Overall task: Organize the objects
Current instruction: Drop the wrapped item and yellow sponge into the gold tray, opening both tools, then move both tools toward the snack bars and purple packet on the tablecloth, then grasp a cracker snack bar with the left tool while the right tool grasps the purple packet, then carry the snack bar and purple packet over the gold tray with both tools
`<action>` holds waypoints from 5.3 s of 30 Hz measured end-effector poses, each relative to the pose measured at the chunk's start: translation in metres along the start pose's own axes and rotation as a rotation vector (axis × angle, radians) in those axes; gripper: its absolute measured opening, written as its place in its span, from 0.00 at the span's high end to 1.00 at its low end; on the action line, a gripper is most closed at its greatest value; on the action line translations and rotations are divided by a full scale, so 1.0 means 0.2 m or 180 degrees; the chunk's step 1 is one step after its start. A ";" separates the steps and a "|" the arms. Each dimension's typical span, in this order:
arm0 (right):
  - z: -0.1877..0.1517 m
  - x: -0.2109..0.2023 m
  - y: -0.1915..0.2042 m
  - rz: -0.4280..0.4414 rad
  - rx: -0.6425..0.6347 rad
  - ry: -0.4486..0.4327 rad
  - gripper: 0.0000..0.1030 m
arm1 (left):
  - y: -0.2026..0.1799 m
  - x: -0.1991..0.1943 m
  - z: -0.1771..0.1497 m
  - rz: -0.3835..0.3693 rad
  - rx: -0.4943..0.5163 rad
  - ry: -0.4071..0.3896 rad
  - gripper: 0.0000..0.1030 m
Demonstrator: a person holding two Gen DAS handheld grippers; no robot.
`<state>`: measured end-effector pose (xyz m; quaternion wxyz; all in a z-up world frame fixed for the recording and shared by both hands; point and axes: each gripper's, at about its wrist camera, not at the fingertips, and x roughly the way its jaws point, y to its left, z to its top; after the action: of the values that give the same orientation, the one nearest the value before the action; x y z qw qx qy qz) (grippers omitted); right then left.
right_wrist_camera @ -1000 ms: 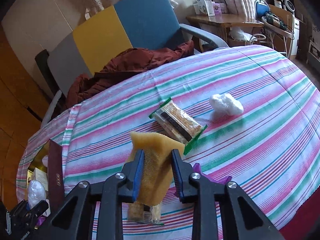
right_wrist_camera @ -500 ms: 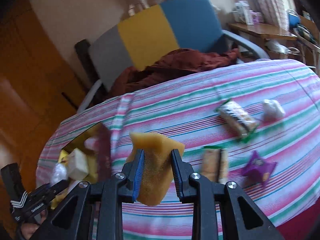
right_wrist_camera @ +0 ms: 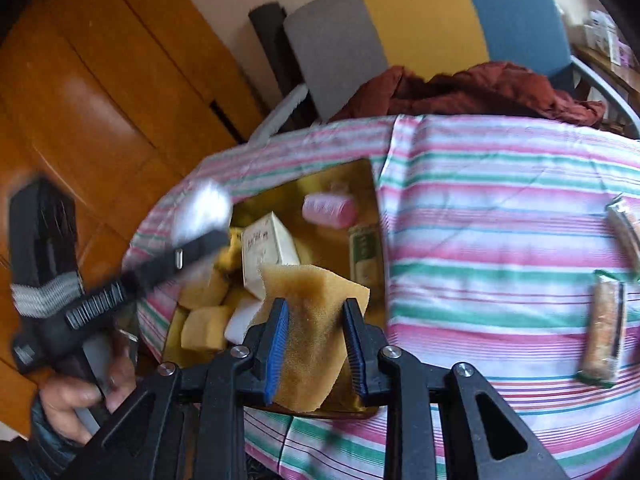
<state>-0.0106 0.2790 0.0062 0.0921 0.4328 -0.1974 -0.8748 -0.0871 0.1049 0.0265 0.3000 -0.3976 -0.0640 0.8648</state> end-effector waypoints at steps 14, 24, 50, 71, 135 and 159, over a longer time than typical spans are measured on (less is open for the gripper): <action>-0.14 0.05 -0.01 -0.0339 -0.0059 0.0169 0.47 | 0.14 -0.04 -0.15 0.0530 -0.0200 -0.0051 0.18; -0.16 -0.01 0.08 -0.0697 -0.0303 -0.0048 0.38 | 0.09 -0.18 -0.30 0.0872 0.0058 -0.0240 0.14; -0.12 -0.31 -0.34 -0.1365 0.0183 -0.0301 0.37 | -0.20 -0.13 -0.34 0.0730 0.0555 -0.0090 0.14; -0.26 -0.80 -1.30 -0.1685 0.2081 -0.0727 0.32 | -0.68 0.17 -0.24 0.0155 0.1221 0.0219 0.14; -0.03 -0.40 -1.22 -0.1830 0.0057 0.0955 0.28 | -1.06 0.88 -0.60 -0.0540 0.1740 0.1039 0.52; -0.10 -0.22 -1.37 -0.1972 -0.0064 0.1563 0.67 | -1.06 0.85 -0.65 -0.0497 0.1839 0.0799 0.52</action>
<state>0.0356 0.5362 -0.0892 -0.1276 0.6672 -0.0209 -0.7336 0.0205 0.3574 -0.0968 0.4714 -0.3935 0.1912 0.7657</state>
